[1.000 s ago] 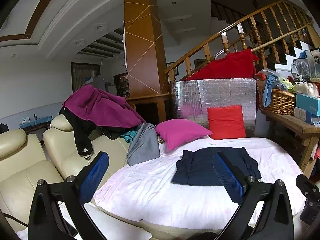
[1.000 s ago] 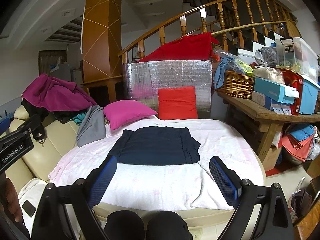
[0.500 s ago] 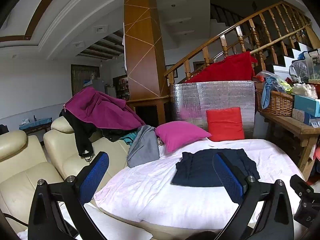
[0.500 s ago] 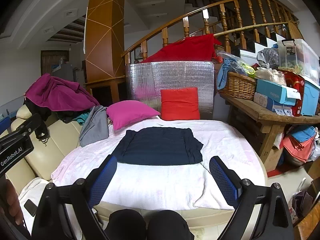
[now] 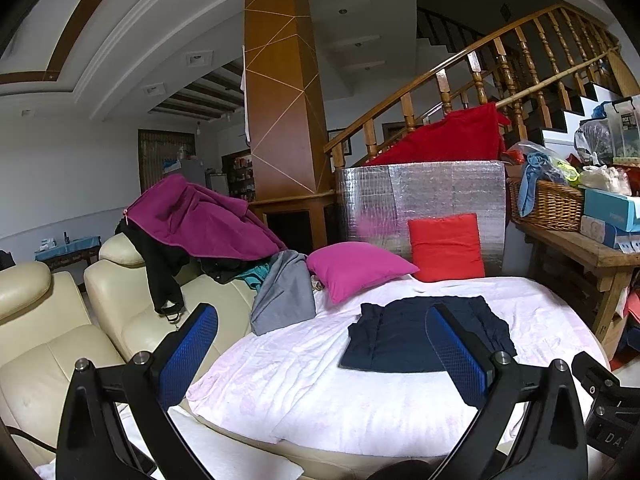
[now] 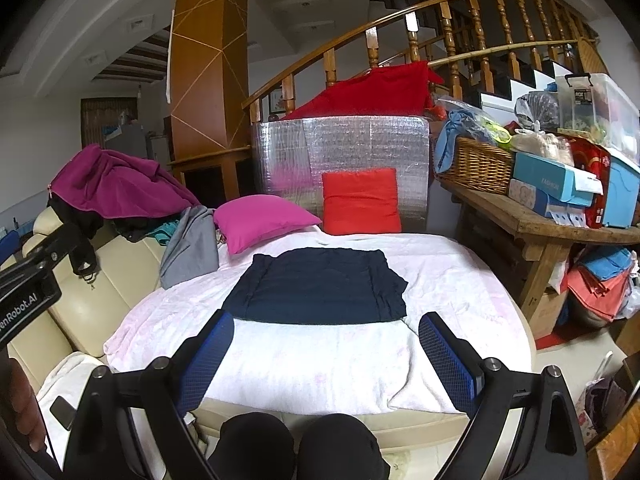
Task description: Fold large clothes
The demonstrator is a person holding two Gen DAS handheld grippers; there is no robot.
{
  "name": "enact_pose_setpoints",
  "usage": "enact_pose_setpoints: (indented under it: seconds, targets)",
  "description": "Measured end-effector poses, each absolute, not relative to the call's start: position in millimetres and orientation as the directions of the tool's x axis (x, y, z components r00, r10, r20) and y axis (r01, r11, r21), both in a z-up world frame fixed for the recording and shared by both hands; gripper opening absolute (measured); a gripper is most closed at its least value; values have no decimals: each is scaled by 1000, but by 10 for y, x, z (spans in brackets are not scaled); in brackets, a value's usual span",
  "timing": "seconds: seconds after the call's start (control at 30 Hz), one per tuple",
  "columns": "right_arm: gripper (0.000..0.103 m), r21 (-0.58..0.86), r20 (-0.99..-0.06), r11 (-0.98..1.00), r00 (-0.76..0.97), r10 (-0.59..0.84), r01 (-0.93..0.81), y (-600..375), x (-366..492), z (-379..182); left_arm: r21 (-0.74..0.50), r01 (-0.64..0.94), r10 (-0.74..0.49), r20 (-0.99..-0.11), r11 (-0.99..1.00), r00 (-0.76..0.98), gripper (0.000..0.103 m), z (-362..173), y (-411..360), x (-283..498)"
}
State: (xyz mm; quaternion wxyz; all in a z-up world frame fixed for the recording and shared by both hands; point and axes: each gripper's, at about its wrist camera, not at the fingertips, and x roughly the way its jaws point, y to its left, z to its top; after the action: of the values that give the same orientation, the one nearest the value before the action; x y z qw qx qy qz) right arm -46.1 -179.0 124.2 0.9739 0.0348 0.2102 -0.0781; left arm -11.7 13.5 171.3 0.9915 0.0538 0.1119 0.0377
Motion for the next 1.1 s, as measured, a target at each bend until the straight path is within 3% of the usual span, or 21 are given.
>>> enact_pose_setpoints:
  seconds: [1.1]
  targets:
    - [96,27,-424,983,893,-151,179,-1869,-361,1265,113,-57,82,-231,992,970,103,1667,217,-109]
